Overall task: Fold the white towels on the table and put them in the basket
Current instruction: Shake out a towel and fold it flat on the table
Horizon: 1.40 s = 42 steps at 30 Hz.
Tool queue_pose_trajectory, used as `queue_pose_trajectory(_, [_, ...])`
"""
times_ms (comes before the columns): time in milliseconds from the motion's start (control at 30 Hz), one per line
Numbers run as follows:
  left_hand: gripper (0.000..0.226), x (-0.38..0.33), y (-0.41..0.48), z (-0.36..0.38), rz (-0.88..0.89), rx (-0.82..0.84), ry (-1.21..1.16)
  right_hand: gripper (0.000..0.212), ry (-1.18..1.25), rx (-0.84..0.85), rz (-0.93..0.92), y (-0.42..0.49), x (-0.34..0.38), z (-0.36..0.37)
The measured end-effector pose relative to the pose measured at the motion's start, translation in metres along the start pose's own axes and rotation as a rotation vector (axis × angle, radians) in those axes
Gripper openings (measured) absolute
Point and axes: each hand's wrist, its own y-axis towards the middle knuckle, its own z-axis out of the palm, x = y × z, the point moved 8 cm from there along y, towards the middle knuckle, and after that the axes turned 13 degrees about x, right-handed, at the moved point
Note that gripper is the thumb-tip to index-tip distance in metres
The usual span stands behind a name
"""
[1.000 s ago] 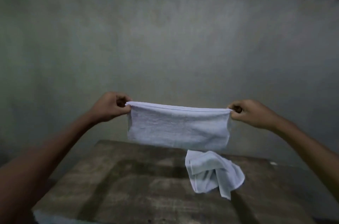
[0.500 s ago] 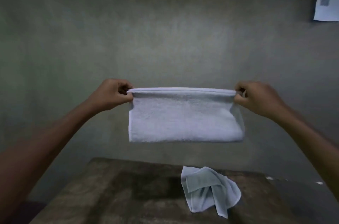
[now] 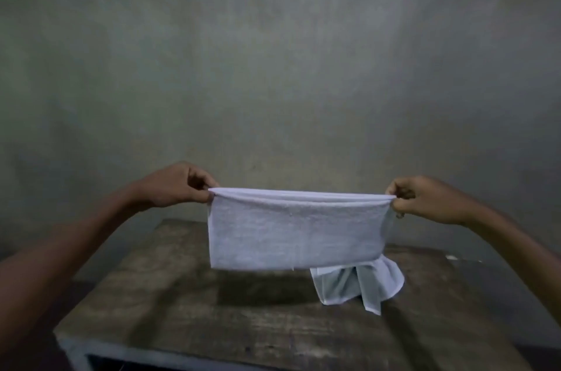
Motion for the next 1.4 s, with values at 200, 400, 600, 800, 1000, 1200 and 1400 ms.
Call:
queue_pose_trajectory(200, [0.036,0.113,-0.010,0.080,-0.238,0.168,-0.144,0.012,0.185,0.299,0.069,0.010,-0.055,0.120])
queue_pose_trajectory(400, [0.026,0.197,-0.016,0.162,-0.407,0.199,-0.159,0.021,0.304,0.279,0.198,0.029,-0.120,0.228])
queue_pose_trajectory(600, [0.010,0.239,0.003,0.181,-0.495,-0.065,-0.280,0.010,0.329,0.051,0.293,0.050,-0.147,0.258])
queue_pose_trajectory(800, [0.013,0.262,0.025,0.196,-0.520,-0.259,-0.273,0.005,0.136,-0.095,0.345,0.069,-0.152,0.269])
queue_pose_trajectory(1000, [0.018,0.257,0.027,0.193,-0.652,-0.413,-0.075,0.019,0.192,-0.202,0.504,0.063,-0.165,0.276])
queue_pose_trajectory(1200, [0.051,0.191,0.047,0.248,-0.292,-0.361,0.569,0.028,-0.129,-0.348,0.155,0.062,-0.072,0.300])
queue_pose_trajectory(1400, [0.057,0.194,0.046,0.298,-0.316,-0.168,0.718,0.060,-0.317,-0.009,0.104,0.081,-0.057,0.369])
